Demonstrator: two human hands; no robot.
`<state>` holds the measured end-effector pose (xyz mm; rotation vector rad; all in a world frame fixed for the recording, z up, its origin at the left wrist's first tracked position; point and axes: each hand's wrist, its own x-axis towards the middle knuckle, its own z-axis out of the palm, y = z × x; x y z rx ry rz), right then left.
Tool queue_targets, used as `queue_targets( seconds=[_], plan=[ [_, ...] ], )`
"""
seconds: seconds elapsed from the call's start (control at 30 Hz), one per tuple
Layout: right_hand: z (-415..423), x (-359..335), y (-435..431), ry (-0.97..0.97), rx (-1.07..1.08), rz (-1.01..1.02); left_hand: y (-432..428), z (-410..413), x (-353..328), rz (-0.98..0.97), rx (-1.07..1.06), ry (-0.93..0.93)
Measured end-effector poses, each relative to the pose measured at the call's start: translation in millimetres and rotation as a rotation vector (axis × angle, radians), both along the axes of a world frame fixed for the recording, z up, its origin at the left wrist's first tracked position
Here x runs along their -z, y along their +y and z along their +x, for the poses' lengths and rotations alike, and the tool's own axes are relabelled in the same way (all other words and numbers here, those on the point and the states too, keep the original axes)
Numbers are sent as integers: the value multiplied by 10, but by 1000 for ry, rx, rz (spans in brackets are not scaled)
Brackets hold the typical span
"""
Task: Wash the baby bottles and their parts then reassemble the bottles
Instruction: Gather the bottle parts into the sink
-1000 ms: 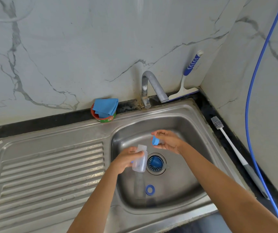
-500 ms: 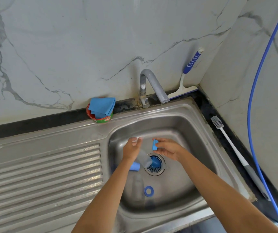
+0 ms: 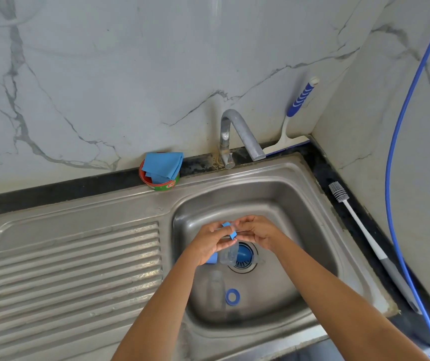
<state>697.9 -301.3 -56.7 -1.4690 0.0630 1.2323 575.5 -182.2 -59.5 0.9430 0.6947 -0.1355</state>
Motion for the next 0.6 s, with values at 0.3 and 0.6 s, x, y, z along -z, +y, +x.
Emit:
queue_targets(
  seconds=[0.3,0.6],
  plan=[
    [-89,-58,89,-137,-83,-54,26,-21,23,56,-48,24],
    [-127,-72,120,-444,-273,-122,98,46,-16,182,10,6]
  ],
)
